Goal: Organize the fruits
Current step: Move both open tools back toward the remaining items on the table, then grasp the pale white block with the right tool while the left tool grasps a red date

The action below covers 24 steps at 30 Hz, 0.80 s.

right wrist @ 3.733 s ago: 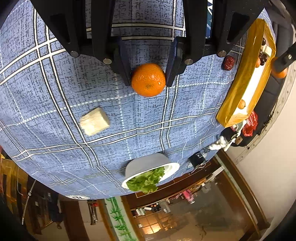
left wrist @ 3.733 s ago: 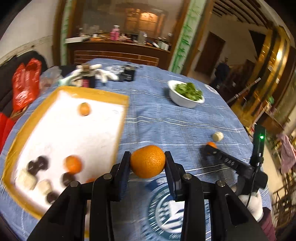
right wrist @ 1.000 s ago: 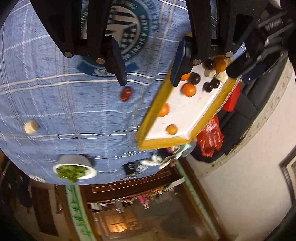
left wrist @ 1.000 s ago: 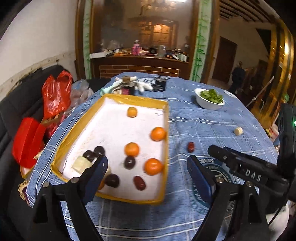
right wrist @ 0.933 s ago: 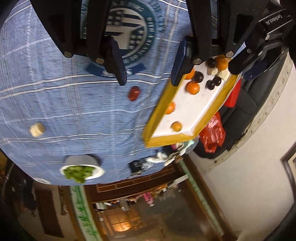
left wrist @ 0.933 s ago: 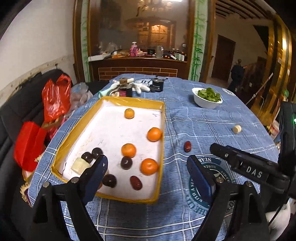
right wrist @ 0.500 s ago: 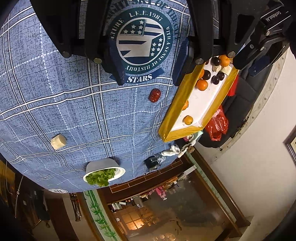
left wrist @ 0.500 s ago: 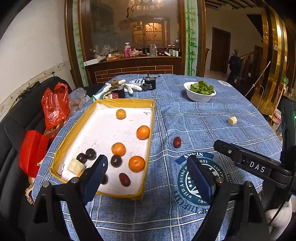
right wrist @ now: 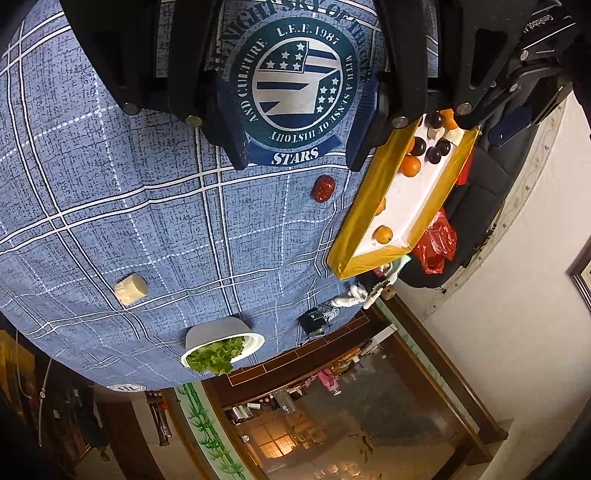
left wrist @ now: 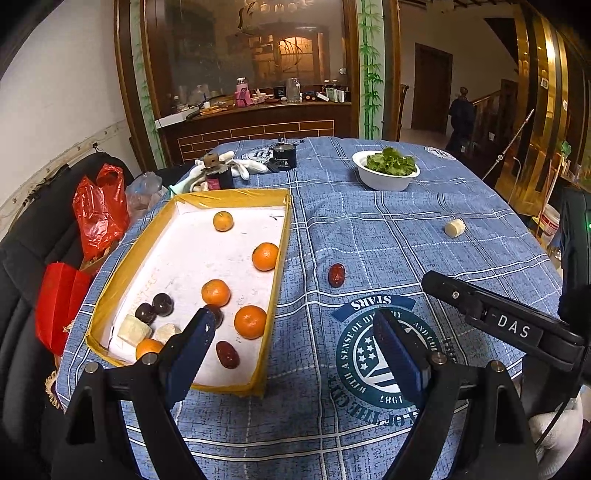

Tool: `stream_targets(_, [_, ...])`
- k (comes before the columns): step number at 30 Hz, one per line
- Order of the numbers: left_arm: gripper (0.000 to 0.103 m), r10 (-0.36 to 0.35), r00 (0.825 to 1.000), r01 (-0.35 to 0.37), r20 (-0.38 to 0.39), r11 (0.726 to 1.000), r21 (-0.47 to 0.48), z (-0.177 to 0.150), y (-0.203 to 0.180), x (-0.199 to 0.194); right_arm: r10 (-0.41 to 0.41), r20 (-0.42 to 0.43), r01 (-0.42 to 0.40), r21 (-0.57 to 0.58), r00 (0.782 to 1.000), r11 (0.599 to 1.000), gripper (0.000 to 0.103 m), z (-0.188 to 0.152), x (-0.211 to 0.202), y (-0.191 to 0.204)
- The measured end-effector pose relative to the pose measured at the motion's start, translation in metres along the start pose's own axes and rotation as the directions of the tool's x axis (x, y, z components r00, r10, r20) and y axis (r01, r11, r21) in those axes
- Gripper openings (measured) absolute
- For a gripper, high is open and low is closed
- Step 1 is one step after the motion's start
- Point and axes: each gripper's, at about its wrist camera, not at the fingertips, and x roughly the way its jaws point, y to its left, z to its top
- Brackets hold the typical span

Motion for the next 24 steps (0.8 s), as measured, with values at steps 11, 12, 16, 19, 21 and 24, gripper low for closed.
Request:
stream_targets(11, [0.087, -0.001, 0.999, 0.009, 0.054, 0.989, -0.148, 0.016, 0.064, 0.0, -0.039, 0.033, 0.037, 0.035, 0.999, 0.999, 0.06, 0.011, -0.011, -0.03])
stream_targets(12, [0.087, -0.013, 0.998, 0.025, 0.064, 0.982, -0.188, 0.017, 0.077, 0.0, -0.056, 0.045, 0.054, 0.048, 0.997, 0.997, 0.061, 0.014, -0.016, -0.038])
stream_targets(16, [0.087, -0.049, 0.999, 0.052, 0.018, 0.978, -0.201, 0.015, 0.08, 0.015, -0.117, 0.062, 0.111, 0.085, 0.991, 0.99, 0.061, 0.027, -0.023, -0.067])
stream_targets(19, [0.087, -0.113, 0.993, 0.108, -0.016, 0.979, -0.173, 0.013, 0.064, 0.029, -0.169, 0.067, 0.161, 0.103, 0.983, 0.981, 0.061, 0.038, -0.026, -0.085])
stream_targets(21, [0.087, -0.143, 0.989, 0.137, -0.025, 0.978, -0.157, 0.013, 0.055, 0.037, -0.206, 0.067, 0.198, 0.101, 0.976, 0.975, 0.061, 0.048, -0.026, -0.095])
stream_targets(24, [0.086, -0.171, 0.985, 0.165, -0.037, 0.978, -0.126, 0.015, 0.038, 0.048, -0.245, 0.058, 0.24, 0.084, 0.968, 0.967, 0.061, 0.065, -0.021, -0.108])
